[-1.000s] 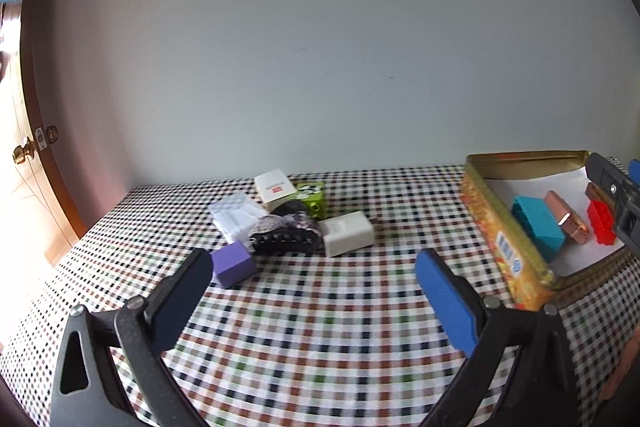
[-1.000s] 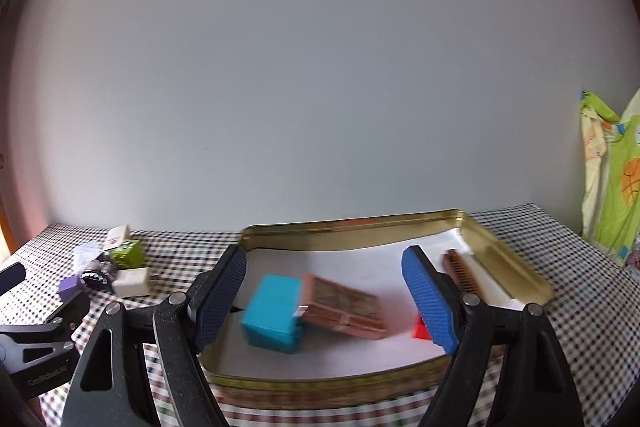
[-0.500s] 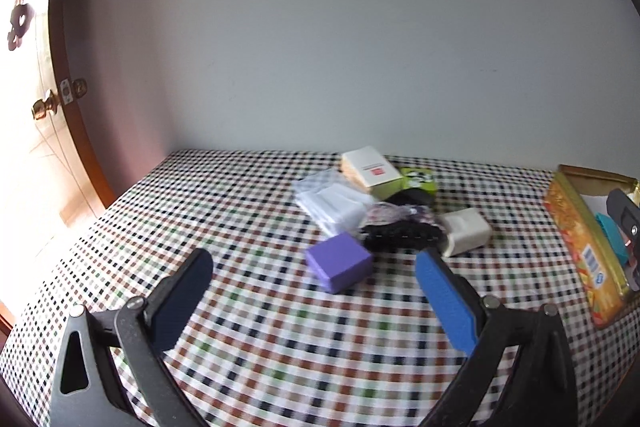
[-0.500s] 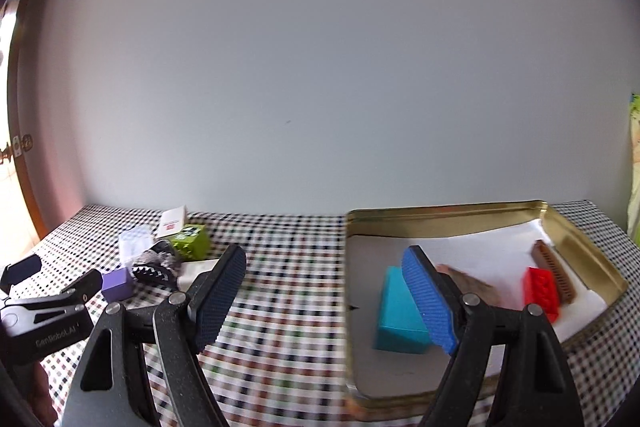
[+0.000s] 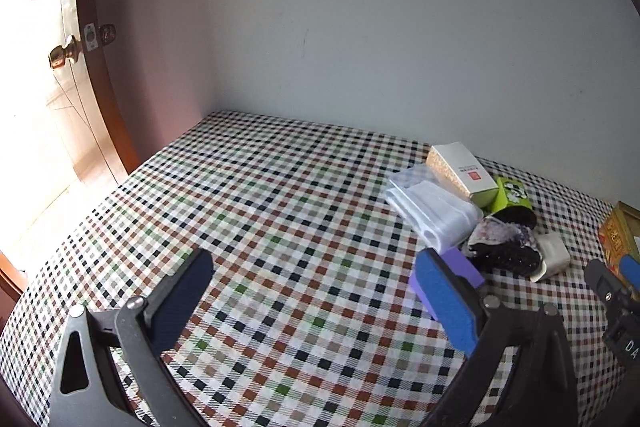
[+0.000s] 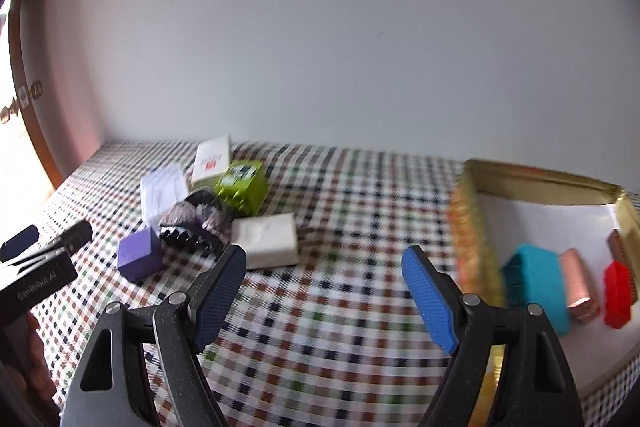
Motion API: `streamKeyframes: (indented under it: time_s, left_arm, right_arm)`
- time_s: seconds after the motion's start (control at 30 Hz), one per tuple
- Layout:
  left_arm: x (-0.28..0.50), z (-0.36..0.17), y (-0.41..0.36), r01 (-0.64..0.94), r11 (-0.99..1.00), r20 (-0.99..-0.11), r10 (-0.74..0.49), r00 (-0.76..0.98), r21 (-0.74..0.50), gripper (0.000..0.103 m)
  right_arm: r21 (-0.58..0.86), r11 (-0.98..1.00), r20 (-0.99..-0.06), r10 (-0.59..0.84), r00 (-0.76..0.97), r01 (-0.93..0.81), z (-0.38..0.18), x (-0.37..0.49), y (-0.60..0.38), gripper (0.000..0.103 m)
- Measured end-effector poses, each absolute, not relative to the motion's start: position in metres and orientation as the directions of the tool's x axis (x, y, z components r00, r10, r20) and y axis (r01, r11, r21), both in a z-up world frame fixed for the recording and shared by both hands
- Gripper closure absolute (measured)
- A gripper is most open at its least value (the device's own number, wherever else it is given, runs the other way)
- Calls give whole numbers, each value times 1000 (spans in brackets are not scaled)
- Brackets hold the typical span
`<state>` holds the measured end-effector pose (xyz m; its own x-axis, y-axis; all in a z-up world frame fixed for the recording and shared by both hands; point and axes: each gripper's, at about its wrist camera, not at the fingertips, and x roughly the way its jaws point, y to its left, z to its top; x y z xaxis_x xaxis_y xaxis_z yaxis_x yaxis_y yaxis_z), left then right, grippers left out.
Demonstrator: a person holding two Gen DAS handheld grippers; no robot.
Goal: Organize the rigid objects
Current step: 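Move both open tools from the tin toward the purple block and white charger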
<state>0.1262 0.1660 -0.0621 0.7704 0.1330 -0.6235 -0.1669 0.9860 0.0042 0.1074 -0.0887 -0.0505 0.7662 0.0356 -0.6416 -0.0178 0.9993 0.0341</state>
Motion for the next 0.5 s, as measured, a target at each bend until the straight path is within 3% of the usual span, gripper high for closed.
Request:
streamKeyframes:
  time_s: [0.5]
  left_arm:
    - [148,-64,190,-194,981,-629,167,759,25,0]
  right_arm:
    - [-2,999,-758,20,652,-33,-75,163,-55,21]
